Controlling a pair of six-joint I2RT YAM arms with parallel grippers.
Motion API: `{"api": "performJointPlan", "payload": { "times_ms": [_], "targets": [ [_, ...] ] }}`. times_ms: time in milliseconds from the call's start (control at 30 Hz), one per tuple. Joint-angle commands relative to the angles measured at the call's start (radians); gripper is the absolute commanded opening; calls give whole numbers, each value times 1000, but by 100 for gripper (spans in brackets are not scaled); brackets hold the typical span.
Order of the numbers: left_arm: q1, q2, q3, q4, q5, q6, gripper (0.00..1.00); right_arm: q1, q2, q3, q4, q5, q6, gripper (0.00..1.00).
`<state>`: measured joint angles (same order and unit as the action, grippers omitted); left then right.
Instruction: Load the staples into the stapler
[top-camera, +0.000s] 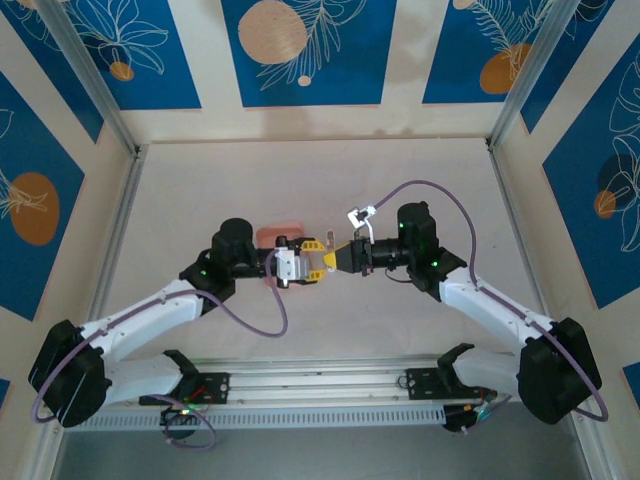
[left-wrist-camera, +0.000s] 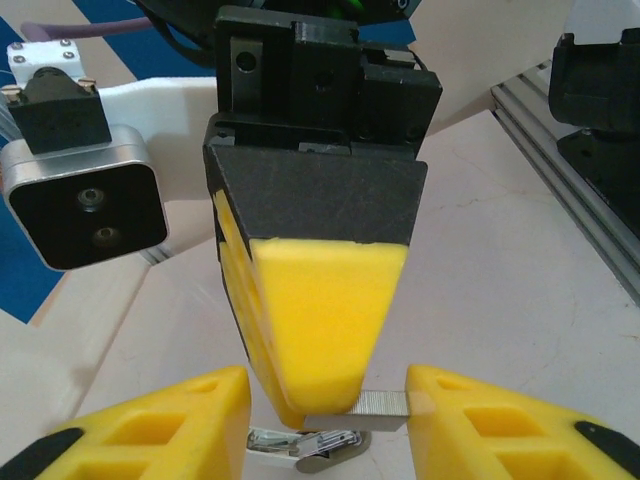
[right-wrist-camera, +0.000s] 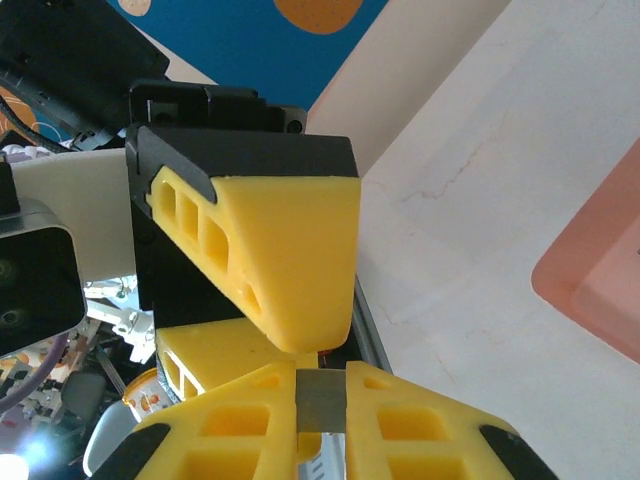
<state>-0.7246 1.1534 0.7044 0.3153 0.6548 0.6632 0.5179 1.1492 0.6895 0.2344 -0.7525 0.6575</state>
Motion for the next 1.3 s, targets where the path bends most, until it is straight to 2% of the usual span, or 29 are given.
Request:
{"api": "performJointPlan", "payload": {
  "times_ms": [0, 233, 467, 667, 1100, 1167, 1233, 1267],
  "targets": [
    [-15, 5, 10, 52, 11, 31, 42, 8, 1, -4, 17, -28, 13, 16],
    [-20, -3, 6, 19, 14, 76, 39, 7, 2, -10, 39, -29, 31, 16],
    [-25, -14, -2, -21, 8, 121, 30, -1, 0, -15, 63, -36, 49, 16],
    [-26, -15, 1, -46, -6, 139, 19, -5, -2, -19, 66, -39, 53, 16],
    [-36, -20, 45, -186, -59, 174, 10, -44, -27, -29, 46, -46, 34, 22],
    [-41, -20, 54, -210, -71, 178, 9, -49, -37, -35, 42, -40, 35, 26],
    [-46, -19, 68, -247, -86, 182, 9, -59, -58, -45, 28, -23, 36, 34],
    [-48, -16, 81, -278, -100, 182, 10, -68, -72, -51, 18, -17, 35, 42]
  ]
}}
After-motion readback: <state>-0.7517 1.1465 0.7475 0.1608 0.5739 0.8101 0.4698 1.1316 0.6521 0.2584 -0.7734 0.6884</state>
